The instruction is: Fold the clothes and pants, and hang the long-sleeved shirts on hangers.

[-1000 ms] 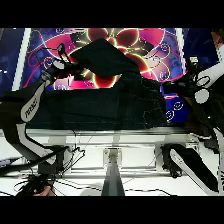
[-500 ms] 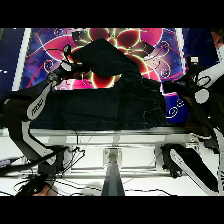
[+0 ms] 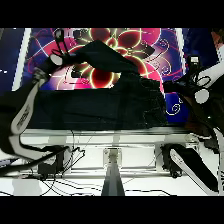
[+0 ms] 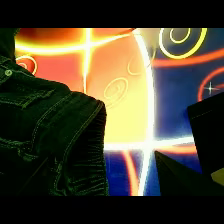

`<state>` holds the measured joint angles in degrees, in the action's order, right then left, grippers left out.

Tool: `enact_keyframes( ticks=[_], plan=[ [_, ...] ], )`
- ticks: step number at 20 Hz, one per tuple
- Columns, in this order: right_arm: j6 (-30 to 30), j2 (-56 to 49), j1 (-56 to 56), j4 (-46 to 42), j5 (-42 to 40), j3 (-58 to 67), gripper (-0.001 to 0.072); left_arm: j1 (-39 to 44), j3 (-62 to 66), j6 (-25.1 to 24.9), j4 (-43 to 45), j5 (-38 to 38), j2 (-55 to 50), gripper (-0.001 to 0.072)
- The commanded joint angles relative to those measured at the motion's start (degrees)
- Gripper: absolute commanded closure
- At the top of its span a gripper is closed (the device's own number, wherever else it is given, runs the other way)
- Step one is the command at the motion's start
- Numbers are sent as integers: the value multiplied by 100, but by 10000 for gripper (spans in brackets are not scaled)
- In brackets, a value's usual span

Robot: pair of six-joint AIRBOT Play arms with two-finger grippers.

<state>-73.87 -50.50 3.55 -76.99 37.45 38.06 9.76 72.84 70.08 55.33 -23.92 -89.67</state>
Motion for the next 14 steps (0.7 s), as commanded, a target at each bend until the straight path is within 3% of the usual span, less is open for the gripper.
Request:
enact_keyframes(
  ticks=[1,6,11,14],
  plan=[
    [-2,-2,-4,0,4,2,18,-57,2,0,1655,-815,1196,692],
    [-4,-2,-4,2,4,2,18,-57,4,-22,2267,-1611,2763,693],
    [-33,-17,-4,11,59,2,19,-59,2,-621,2295,-1646,3687,692],
    [-98,-343,-4,111,457,2,18,-59,2,-647,2618,-1646,3794,692]
  ],
)
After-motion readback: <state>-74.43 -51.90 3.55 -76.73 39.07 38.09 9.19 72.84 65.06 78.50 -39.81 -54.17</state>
